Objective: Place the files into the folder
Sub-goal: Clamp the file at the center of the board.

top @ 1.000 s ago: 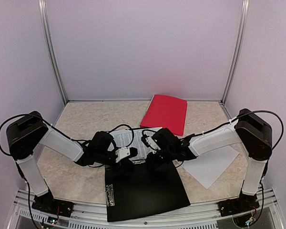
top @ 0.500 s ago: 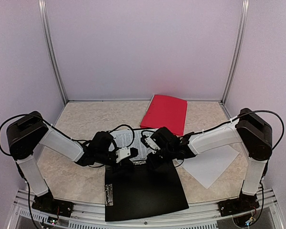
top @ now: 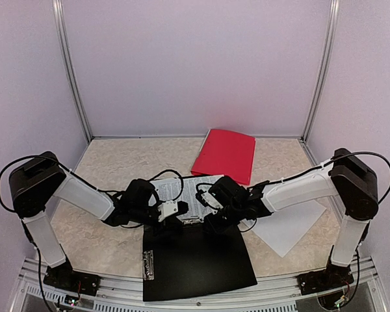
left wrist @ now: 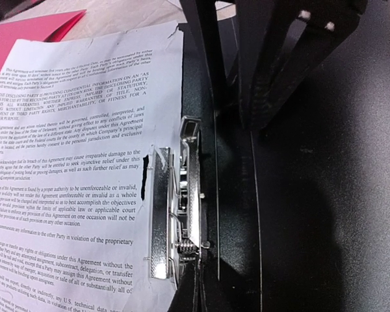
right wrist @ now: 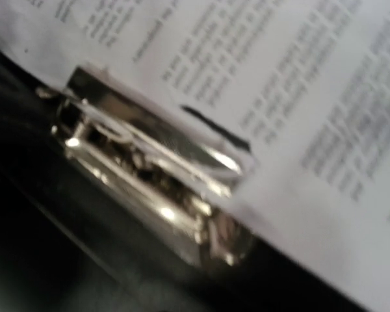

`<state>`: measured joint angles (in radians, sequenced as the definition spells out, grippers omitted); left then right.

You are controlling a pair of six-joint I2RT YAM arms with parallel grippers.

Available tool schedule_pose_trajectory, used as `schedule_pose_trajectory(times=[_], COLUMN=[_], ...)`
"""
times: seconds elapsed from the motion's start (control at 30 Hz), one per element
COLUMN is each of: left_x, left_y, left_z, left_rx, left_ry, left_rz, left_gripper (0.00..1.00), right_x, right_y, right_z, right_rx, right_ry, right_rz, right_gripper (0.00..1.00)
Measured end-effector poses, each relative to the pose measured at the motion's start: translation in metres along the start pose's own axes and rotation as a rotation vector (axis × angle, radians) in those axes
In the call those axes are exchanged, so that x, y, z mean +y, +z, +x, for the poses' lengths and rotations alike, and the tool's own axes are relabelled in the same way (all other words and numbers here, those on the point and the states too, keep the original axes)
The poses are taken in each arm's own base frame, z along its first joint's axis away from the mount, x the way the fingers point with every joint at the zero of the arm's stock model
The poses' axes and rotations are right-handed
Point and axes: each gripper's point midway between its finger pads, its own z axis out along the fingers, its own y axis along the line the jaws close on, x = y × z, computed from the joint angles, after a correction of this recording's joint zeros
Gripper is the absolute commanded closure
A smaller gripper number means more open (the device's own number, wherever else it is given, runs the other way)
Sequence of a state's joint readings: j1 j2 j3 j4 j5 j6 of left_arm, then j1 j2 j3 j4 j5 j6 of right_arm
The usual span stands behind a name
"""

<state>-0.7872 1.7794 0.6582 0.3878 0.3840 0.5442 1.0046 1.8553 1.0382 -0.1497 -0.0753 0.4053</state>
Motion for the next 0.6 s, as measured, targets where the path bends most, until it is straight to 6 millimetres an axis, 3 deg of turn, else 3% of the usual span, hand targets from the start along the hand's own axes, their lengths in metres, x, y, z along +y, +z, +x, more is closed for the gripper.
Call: schedule_pose_trajectory(times=[0.13, 0.27, 0.33, 0.43, 0.6], left_x=[0.0, 0.0, -0.001, -0.001, 0.004], left_y=[0.0, -0.001, -0.004, -0.009, -0.02], left_z=[0.0, -0.002, -0.003, -0.009, -0.027], left_rx=[-0.001, -0.008, -0.012, -0.024, -0.069], left_ry=[0.0, 0.003, 0.003, 0.006, 0.017], left_rz=[0.0, -0.001, -0.001, -0.002, -0.024], left_gripper=[1.0, 0.99, 0.91, 0.74, 0.65], right_x=[-0.005, -0.002, -0.002, -0.005, -0.008], right_y=[-0.012, -0.047, -0.055, -0.055, -0.042], right_z=[0.005, -0.014, -0.022, -0.027, -0.024], right_rx=[-0.01, -0.109, -0.145, -0.155, -0.137], right_ry=[0.017, 0.014, 0.012, 0.005, -0.008], right_rz=[0.007, 0.0, -0.002, 0.005, 0.013], right_gripper=[0.7, 0.66, 0.64, 0.63, 0.63])
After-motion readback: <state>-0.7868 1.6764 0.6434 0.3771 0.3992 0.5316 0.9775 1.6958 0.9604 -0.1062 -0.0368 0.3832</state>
